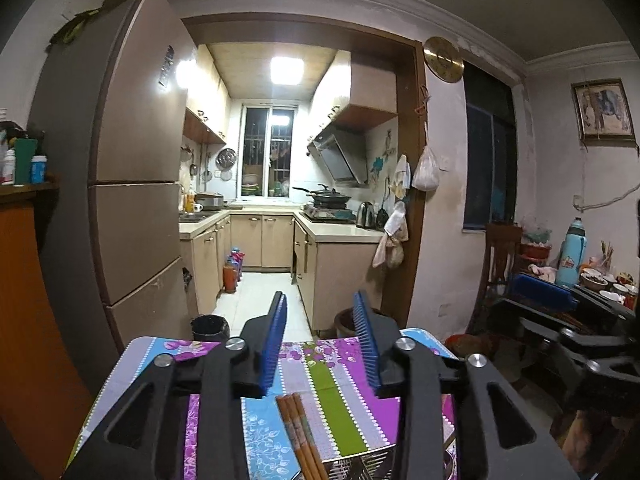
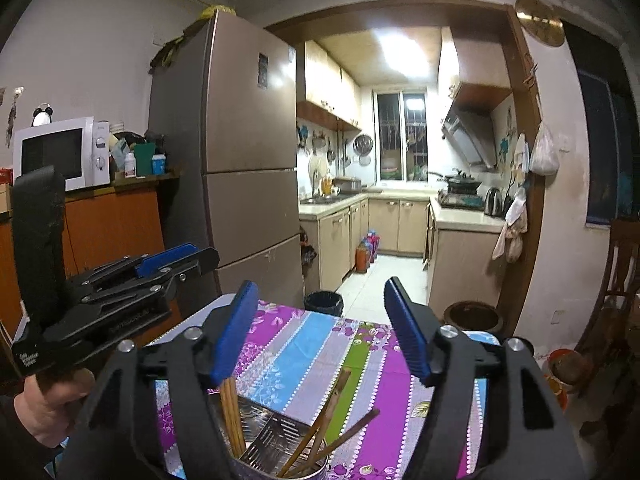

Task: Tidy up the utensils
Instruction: 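Open the left tool to release its chopstick into the holder while the right tool releases its own, then move both open tools back over the remaining loose chopsticks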

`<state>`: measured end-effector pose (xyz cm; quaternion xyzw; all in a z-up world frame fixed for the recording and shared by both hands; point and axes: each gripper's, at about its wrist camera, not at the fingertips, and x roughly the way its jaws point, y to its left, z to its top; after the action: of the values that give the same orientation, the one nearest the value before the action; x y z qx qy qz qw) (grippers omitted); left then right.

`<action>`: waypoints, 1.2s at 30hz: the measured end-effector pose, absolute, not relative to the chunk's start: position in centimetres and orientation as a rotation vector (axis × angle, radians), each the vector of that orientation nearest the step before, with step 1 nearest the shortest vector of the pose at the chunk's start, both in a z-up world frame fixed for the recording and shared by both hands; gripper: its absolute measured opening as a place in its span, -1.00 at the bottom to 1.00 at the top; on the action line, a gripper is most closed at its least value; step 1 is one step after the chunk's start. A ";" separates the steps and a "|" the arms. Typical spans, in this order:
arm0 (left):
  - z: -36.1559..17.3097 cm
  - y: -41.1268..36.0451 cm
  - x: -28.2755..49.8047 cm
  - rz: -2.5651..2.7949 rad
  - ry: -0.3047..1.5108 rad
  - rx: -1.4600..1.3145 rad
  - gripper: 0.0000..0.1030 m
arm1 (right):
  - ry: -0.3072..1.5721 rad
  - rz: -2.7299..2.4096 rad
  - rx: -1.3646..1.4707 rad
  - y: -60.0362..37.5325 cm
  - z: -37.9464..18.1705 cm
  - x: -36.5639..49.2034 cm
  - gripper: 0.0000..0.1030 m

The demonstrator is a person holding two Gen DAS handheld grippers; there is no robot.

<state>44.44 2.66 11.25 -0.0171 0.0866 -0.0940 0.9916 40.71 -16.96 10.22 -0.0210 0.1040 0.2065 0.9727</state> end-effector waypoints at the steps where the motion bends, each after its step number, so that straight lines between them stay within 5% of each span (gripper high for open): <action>1: 11.3 2.8 43.9 -0.178 0.167 -0.035 -0.21 | 0.199 0.412 -0.046 -17.0 10.1 40.1 0.31; 18: 10.1 2.9 29.8 -0.151 0.067 -0.001 0.30 | 0.081 0.389 -0.096 -16.8 9.0 27.9 0.64; 36: 6.4 2.5 18.3 -0.168 0.053 -0.003 0.49 | 0.069 0.376 -0.076 -17.4 6.3 17.9 0.74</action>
<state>18.30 2.46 6.40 -0.0015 0.0263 -0.0837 0.9961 17.89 -17.38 6.29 -0.0377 0.0344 0.1869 0.9810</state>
